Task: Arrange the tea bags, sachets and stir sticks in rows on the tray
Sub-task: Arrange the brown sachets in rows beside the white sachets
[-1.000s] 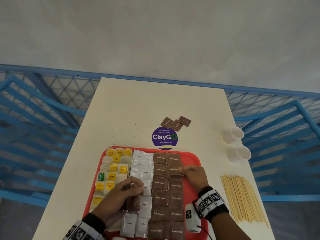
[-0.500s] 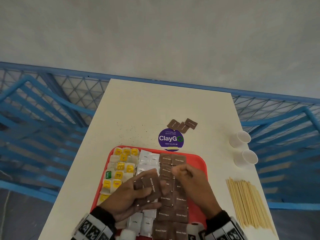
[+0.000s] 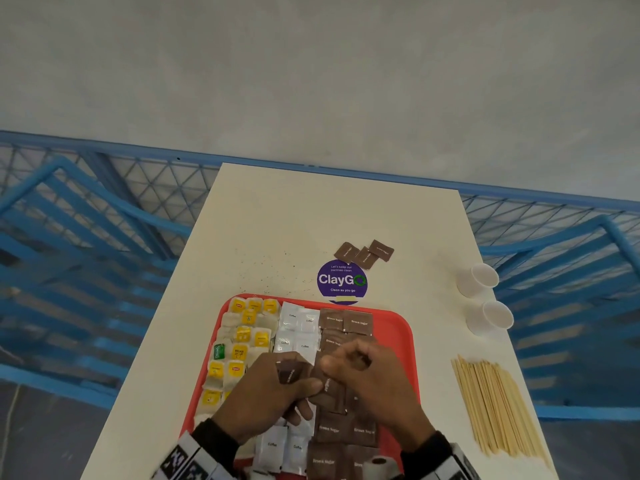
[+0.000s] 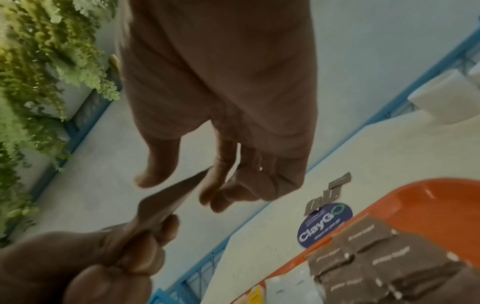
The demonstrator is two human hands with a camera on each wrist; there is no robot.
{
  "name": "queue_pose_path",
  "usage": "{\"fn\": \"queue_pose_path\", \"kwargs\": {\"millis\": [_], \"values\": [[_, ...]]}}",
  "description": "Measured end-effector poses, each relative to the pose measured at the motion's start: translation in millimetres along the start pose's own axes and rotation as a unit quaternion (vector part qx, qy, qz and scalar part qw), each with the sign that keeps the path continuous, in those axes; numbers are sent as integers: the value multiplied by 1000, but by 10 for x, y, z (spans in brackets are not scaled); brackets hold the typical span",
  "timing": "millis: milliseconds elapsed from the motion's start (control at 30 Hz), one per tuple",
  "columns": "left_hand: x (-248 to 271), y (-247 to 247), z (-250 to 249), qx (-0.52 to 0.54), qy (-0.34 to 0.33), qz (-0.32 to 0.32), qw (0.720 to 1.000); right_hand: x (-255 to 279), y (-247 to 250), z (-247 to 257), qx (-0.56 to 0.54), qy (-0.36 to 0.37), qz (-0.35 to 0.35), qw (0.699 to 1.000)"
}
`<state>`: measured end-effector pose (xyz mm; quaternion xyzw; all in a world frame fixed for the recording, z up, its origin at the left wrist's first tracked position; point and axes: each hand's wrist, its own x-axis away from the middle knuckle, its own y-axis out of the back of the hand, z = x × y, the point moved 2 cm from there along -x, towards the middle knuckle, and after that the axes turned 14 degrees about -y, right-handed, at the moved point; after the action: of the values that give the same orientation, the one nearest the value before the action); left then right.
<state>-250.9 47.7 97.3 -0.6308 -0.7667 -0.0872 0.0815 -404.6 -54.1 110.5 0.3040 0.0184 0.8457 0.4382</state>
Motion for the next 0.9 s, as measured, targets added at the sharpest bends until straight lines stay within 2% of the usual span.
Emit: {"fn": "queue_pose_path", "kwargs": {"millis": [67, 133, 300, 467, 567, 733, 800, 900], "values": [[14, -15, -13, 4, -7, 2, 1000, 12, -63, 5, 25, 15, 36, 999], [27, -25, -14, 7, -10, 1, 1000, 9, -107, 8, 23, 27, 41, 999], [64, -5, -26, 26, -20, -6, 999, -8, -33, -31, -141, -34, 11, 989], [64, 43, 28, 52, -20, -44, 997, 36, 5, -141, -67, -26, 54, 996], [80, 25, 40, 29, 1, -2, 1000, 9, 52, -221, -2, 3, 40, 999], [47, 46, 115, -88, -44, 71, 993, 23, 55, -197, 140, 71, 134, 978], [16, 38, 154, -91, -45, 72, 992, 18, 42, -218, 112, 76, 117, 984], [-3, 45, 230, -70, -29, -9, 997, 46, 17, -316, 18, 22, 97, 995]]}}
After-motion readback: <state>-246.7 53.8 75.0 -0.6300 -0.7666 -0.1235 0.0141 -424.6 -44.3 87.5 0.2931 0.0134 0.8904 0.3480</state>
